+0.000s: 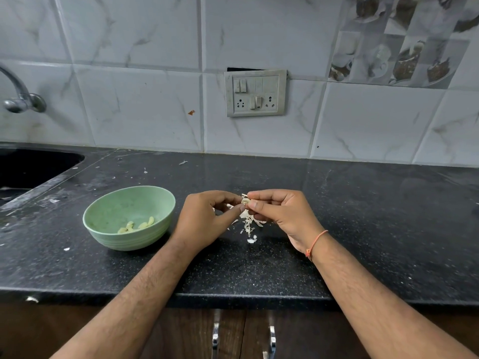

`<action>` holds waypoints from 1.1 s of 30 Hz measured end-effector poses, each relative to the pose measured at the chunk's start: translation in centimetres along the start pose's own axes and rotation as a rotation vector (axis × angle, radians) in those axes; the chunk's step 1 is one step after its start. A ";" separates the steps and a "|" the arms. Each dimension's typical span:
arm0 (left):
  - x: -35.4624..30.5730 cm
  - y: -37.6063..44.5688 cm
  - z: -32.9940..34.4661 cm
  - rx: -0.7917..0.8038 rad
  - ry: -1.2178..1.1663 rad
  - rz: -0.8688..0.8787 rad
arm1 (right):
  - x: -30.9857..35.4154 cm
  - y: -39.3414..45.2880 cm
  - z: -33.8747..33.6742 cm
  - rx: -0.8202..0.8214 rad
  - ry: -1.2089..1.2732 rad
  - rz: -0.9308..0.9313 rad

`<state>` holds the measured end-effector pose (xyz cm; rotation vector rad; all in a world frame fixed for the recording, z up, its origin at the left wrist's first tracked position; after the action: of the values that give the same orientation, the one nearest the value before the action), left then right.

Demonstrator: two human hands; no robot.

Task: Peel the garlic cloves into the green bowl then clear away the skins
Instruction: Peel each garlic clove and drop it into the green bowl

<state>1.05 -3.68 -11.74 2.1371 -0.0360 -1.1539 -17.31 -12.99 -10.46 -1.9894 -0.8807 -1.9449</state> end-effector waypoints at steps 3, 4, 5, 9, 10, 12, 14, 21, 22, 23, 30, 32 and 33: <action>-0.2 0.0 -0.1 -0.016 -0.011 0.014 | -0.2 0.0 -0.1 0.006 -0.045 -0.022; -0.3 0.0 -0.1 -0.024 -0.018 0.012 | -0.2 0.0 -0.1 0.005 -0.069 -0.036; -0.4 0.0 -0.2 -0.035 -0.022 0.007 | -0.2 0.0 -0.1 -0.002 -0.103 -0.059; -0.5 0.0 -0.3 -0.052 -0.035 -0.023 | -0.2 -0.2 0.2 -0.025 -0.231 -0.162; -0.4 0.0 -0.3 -0.043 -0.041 -0.025 | -0.2 -0.2 0.2 -0.025 -0.237 -0.169; -0.5 0.0 -0.2 -0.034 -0.055 -0.021 | 0.0 -0.3 0.2 -0.018 -0.221 -0.168; -0.6 0.0 -0.2 -0.040 -0.077 -0.018 | 0.1 -0.4 0.2 -0.010 -0.178 -0.153; -0.5 0.2 -0.2 0.025 -0.167 -0.061 | 0.2 -0.3 0.1 0.011 -0.120 -0.064; -0.4 0.2 -0.2 0.027 -0.177 -0.069 | 0.2 -0.3 0.1 0.013 -0.112 -0.054; -0.3 0.2 -0.1 0.029 -0.182 -0.077 | 0.2 -0.3 0.1 0.013 -0.108 -0.048; 0.2 0.3 0.1 0.076 -0.219 -0.128 | 0.1 -0.4 0.1 0.063 -0.110 -0.030; 0.4 0.4 0.1 0.097 -0.250 -0.150 | 0.1 -0.5 0.1 0.063 -0.106 -0.017; 0.5 0.4 0.2 0.107 -0.265 -0.164 | 0.0 -0.5 0.1 0.060 -0.106 -0.011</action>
<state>1.35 -4.21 -11.95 2.0954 -0.0440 -1.5581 -17.52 -12.53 -10.55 -2.0737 -0.9658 -1.8105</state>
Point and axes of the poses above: each hand's wrist, its own y-axis towards the middle knuckle, its own z-axis out of the palm, x = y × z, the point moved 1 cm from there along y, towards the middle knuckle, and after that the axes turned 6 degrees about -y, right-handed, at the moved point
